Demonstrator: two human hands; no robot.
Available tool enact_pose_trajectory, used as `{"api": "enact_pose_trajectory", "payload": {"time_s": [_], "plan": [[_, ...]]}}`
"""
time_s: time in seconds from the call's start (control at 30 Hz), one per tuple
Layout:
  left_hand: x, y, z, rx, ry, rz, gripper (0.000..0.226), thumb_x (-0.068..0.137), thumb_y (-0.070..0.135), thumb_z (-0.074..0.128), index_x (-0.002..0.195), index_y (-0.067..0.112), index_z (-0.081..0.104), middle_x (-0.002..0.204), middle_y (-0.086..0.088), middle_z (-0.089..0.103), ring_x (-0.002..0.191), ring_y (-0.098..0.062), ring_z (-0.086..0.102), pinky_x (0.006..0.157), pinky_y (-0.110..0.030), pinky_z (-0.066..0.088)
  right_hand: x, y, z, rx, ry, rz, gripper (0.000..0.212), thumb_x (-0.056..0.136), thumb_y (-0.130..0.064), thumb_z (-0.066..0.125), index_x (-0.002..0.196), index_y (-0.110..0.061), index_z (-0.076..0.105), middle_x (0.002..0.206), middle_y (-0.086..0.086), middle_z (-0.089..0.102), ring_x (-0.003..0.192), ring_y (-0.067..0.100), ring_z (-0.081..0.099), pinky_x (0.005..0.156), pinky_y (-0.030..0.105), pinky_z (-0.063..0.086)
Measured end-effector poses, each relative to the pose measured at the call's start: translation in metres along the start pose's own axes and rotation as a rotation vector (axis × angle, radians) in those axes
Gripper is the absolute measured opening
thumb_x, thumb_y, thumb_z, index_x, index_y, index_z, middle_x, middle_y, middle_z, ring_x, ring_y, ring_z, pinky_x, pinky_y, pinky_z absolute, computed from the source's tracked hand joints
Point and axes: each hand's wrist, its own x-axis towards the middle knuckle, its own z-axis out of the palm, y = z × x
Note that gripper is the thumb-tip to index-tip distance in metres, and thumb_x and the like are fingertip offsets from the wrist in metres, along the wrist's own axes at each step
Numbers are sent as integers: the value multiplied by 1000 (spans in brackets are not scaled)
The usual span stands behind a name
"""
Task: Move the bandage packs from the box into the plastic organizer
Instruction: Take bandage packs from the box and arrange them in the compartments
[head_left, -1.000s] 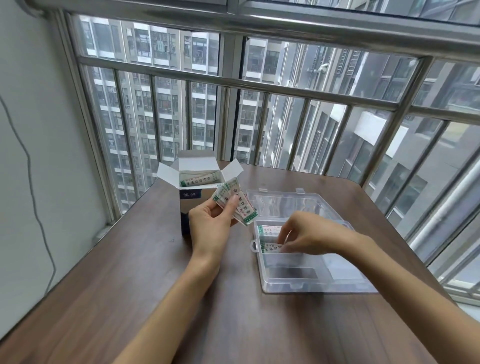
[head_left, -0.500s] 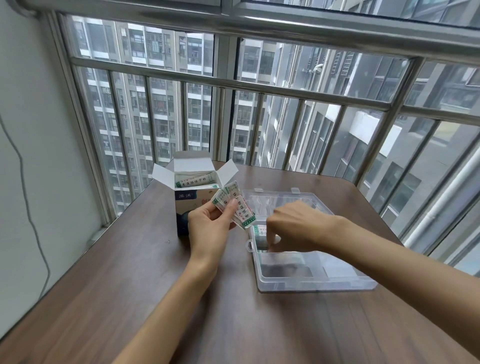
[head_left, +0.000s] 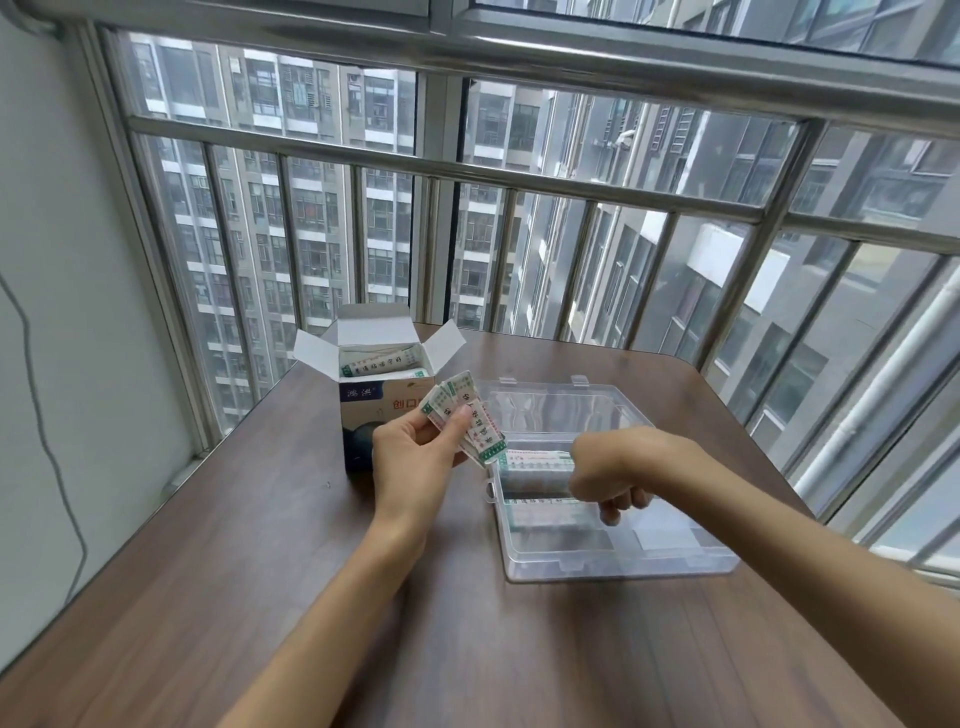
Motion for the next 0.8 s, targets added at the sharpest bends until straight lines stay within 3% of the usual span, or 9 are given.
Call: {"api": "enact_pose_trajectory", "payload": {"time_s": [0.17,0.23,0.33,0.4,0.43,0.53,0.63,0.7,0.8], "plan": [[-2,1,-1,10,-44,-49,11,87,6,65,84,14,71,77,1,75,74,-10,71,71,-23,58,5,10,-6,286,-103,3,14,92,-3,40,86,0,53,59,6,51,46,12,29,42,19,25],[-3,3,0,-18,-69,-84,10,87,5,65,84,13,71,75,1,75,70,-9,70,67,-20,58,3,20,-5,296,-53,-11,15,92,-5,48,83,1,58,58,5,51,45,11,33,41,19,28],[-6,6,2,-46,-102,-125,5,84,6,68,88,9,72,77,-4,75,69,-10,71,61,-17,55,-3,27,0,234,318,-124,25,92,-19,56,85,0,70,56,2,58,42,9,44,46,20,39],[-8,8,4,-71,-138,-146,8,82,6,70,90,7,72,80,-7,75,70,-12,71,59,-17,54,-8,20,8,436,585,-289,27,91,-37,58,86,-14,72,60,-3,64,42,3,50,48,16,42],[-11,9,5,-84,-162,-159,9,82,6,70,90,7,72,81,-9,75,70,-13,71,60,-18,54,-12,15,14,585,610,-357,24,88,-42,60,89,-20,70,65,-3,67,45,1,56,48,15,44],[-15,8,8,-103,-243,-193,13,81,8,69,94,4,73,86,-11,75,74,-16,72,63,-19,55,-9,1,32,940,517,-407,20,85,-31,68,95,-14,68,79,5,73,61,9,68,50,18,50],[-15,7,10,-95,-309,-220,13,89,7,60,94,7,72,92,-10,75,82,-16,71,73,-20,57,-4,1,41,1216,551,-358,18,82,-15,72,97,-4,71,77,9,73,59,9,68,51,17,50],[-14,9,12,-128,-325,-253,21,94,3,50,93,10,70,90,-7,75,80,-13,71,74,-19,57,-6,3,41,1345,550,-344,18,81,-12,72,98,-6,70,75,6,73,55,5,66,49,14,48],[-14,7,13,-59,-366,-161,19,95,6,51,101,11,68,97,-5,75,88,-12,71,76,-19,56,-12,5,39,1408,496,-371,19,81,-12,72,100,-9,69,79,4,73,56,1,66,47,11,45]]}}
